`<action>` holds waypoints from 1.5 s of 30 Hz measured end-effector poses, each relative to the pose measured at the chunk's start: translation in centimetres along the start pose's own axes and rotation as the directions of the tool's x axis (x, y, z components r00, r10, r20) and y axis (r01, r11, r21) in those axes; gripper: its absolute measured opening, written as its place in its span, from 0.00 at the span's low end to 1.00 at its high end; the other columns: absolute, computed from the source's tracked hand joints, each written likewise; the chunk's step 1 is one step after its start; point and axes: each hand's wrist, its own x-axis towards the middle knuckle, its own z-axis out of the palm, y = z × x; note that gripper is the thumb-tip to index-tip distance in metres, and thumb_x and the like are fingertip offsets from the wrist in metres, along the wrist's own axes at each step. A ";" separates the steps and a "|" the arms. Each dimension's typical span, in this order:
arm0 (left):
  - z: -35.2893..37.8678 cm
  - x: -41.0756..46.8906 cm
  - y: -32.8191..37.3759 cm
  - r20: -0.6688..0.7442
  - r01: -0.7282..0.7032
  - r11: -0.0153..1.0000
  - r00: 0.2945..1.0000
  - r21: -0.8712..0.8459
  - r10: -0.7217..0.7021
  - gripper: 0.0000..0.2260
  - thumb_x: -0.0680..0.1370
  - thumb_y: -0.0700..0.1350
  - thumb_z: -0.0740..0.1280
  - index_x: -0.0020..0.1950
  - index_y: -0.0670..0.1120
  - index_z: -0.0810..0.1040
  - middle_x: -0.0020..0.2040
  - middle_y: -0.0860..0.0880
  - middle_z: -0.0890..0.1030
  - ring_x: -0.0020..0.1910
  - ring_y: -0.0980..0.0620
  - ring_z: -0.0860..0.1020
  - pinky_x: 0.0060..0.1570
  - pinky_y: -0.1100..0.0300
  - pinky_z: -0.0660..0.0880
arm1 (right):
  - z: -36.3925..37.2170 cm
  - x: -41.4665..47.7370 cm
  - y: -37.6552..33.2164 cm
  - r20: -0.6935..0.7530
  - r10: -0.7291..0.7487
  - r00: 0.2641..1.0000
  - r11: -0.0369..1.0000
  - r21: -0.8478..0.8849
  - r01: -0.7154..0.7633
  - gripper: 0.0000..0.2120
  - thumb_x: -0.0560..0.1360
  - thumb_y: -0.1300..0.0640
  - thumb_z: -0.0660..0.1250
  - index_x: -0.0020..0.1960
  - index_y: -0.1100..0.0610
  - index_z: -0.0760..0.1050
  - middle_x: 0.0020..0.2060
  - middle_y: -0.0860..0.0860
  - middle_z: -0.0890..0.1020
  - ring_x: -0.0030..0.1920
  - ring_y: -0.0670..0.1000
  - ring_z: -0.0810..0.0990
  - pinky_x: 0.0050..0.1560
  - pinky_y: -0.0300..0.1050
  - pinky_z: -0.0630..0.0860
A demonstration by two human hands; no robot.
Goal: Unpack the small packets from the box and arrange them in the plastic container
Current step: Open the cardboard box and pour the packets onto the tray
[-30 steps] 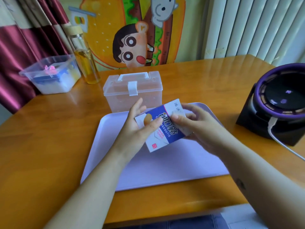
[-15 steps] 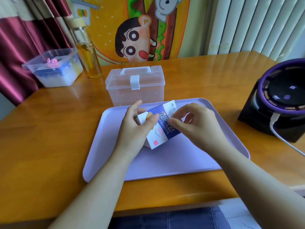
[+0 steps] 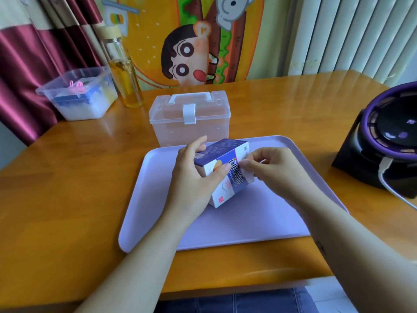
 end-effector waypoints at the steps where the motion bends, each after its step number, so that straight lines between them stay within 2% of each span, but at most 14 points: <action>1: -0.1 0.0 0.0 0.004 0.002 1.000 1.000 -0.007 -0.002 0.27 0.72 0.49 0.72 0.69 0.56 0.67 0.62 0.55 0.71 0.59 0.55 0.75 0.48 0.61 0.79 | -0.1 0.1 0.1 0.015 0.010 1.000 1.000 0.003 -0.010 0.10 0.71 0.58 0.69 0.32 0.55 0.76 0.28 0.47 0.78 0.29 0.44 0.71 0.35 0.41 0.70; 3: -0.3 0.2 0.0 0.018 0.016 1.000 1.000 -0.024 -0.015 0.27 0.71 0.49 0.72 0.69 0.56 0.67 0.62 0.55 0.71 0.58 0.56 0.76 0.48 0.58 0.80 | -0.3 0.3 0.2 0.022 0.029 0.999 0.999 0.022 -0.029 0.11 0.71 0.59 0.67 0.30 0.55 0.74 0.29 0.49 0.79 0.33 0.48 0.72 0.38 0.45 0.70; 7: -1.0 0.6 0.2 0.073 0.038 0.997 0.997 -0.062 -0.033 0.28 0.68 0.53 0.71 0.66 0.58 0.67 0.61 0.56 0.71 0.54 0.59 0.78 0.44 0.59 0.80 | -1.2 0.8 0.0 0.032 0.033 0.999 0.994 0.102 -0.037 0.13 0.71 0.65 0.65 0.29 0.56 0.71 0.25 0.46 0.79 0.33 0.46 0.79 0.40 0.41 0.75; 12: -1.8 0.9 0.3 0.140 0.055 0.993 0.989 -0.102 -0.041 0.23 0.73 0.45 0.70 0.63 0.60 0.66 0.58 0.59 0.71 0.50 0.61 0.79 0.36 0.69 0.76 | -2.2 1.3 0.1 0.068 -0.106 0.992 0.994 -0.013 0.108 0.08 0.68 0.68 0.65 0.35 0.57 0.72 0.33 0.60 0.81 0.34 0.50 0.76 0.39 0.46 0.72; 18: -2.4 1.3 0.6 0.183 0.094 0.987 0.981 -0.129 -0.069 0.24 0.73 0.46 0.69 0.66 0.58 0.64 0.57 0.58 0.72 0.46 0.71 0.78 0.35 0.70 0.76 | -2.5 1.8 0.3 0.143 -0.312 0.939 0.879 -0.331 0.343 0.18 0.73 0.69 0.57 0.35 0.48 0.74 0.39 0.50 0.77 0.38 0.53 0.76 0.39 0.46 0.70; 21: -2.3 1.4 0.8 0.205 0.100 0.986 0.976 -0.136 -0.071 0.24 0.73 0.46 0.69 0.65 0.59 0.65 0.57 0.58 0.72 0.47 0.67 0.79 0.34 0.70 0.76 | -2.0 1.5 0.2 0.126 -0.344 0.931 0.858 -0.360 0.366 0.13 0.75 0.65 0.58 0.38 0.53 0.77 0.39 0.46 0.76 0.37 0.47 0.74 0.38 0.42 0.70; 23: -2.3 1.5 0.9 0.222 0.102 0.984 0.973 -0.145 -0.068 0.25 0.71 0.48 0.69 0.65 0.59 0.65 0.58 0.57 0.73 0.48 0.66 0.79 0.35 0.69 0.76 | -1.6 1.4 0.5 0.104 -0.334 0.937 0.877 -0.329 0.349 0.05 0.74 0.57 0.65 0.40 0.55 0.77 0.40 0.46 0.78 0.41 0.44 0.77 0.44 0.42 0.76; 25: -2.4 1.5 0.8 0.235 0.105 0.981 0.970 -0.161 -0.066 0.28 0.67 0.51 0.69 0.66 0.58 0.65 0.58 0.56 0.74 0.49 0.65 0.79 0.35 0.68 0.76 | -1.5 1.5 0.9 0.086 -0.241 0.967 0.933 -0.253 0.255 0.08 0.70 0.51 0.72 0.41 0.55 0.75 0.42 0.47 0.80 0.45 0.45 0.80 0.46 0.45 0.79; 27: -2.5 1.4 0.5 0.243 0.131 0.965 0.967 -0.228 -0.074 0.31 0.66 0.50 0.69 0.67 0.57 0.65 0.59 0.54 0.75 0.48 0.62 0.80 0.36 0.67 0.76 | -1.5 1.5 1.0 0.174 -0.089 0.981 0.996 0.006 0.089 0.16 0.67 0.49 0.75 0.43 0.56 0.72 0.47 0.49 0.82 0.48 0.47 0.82 0.47 0.48 0.80; 31: -2.9 1.5 0.2 0.264 0.189 0.910 0.960 -0.370 -0.092 0.30 0.67 0.45 0.71 0.68 0.56 0.66 0.57 0.50 0.77 0.45 0.58 0.82 0.39 0.65 0.78 | -2.4 1.4 0.7 0.367 -0.013 0.930 0.890 0.429 -0.157 0.21 0.64 0.57 0.75 0.53 0.56 0.70 0.49 0.55 0.81 0.45 0.51 0.83 0.40 0.44 0.79; 36: -3.2 1.6 -0.2 0.276 0.263 0.847 0.950 -0.461 -0.145 0.25 0.67 0.45 0.69 0.63 0.60 0.69 0.52 0.54 0.82 0.47 0.54 0.83 0.41 0.61 0.79 | -3.0 1.4 0.0 0.396 -0.032 0.918 0.896 0.418 -0.148 0.23 0.65 0.57 0.70 0.60 0.51 0.71 0.45 0.55 0.84 0.43 0.50 0.83 0.39 0.41 0.78; 41: -3.5 1.5 -0.2 0.320 0.314 0.801 0.933 -0.510 -0.161 0.43 0.50 0.59 0.81 0.62 0.61 0.70 0.50 0.50 0.84 0.47 0.51 0.83 0.40 0.59 0.80 | -3.0 1.7 0.1 0.245 0.003 0.970 0.831 0.539 -0.138 0.14 0.68 0.57 0.63 0.53 0.51 0.77 0.44 0.51 0.82 0.41 0.49 0.80 0.39 0.45 0.79; 43: -3.6 1.7 -0.2 0.298 0.287 0.798 0.944 -0.530 -0.142 0.43 0.49 0.60 0.82 0.62 0.60 0.71 0.48 0.50 0.84 0.46 0.51 0.83 0.39 0.60 0.79 | -3.0 1.6 0.6 0.012 -0.025 1.000 0.962 0.272 0.020 0.19 0.70 0.59 0.69 0.60 0.49 0.73 0.49 0.47 0.81 0.47 0.48 0.80 0.47 0.46 0.78; 45: -3.6 1.8 -0.2 0.272 0.260 0.803 0.954 -0.536 -0.127 0.43 0.49 0.59 0.82 0.62 0.59 0.72 0.48 0.51 0.84 0.46 0.51 0.83 0.40 0.60 0.79 | -2.8 1.4 1.1 -0.175 -0.216 0.961 0.954 -0.246 0.169 0.29 0.68 0.58 0.74 0.66 0.50 0.68 0.56 0.47 0.76 0.55 0.49 0.75 0.54 0.45 0.72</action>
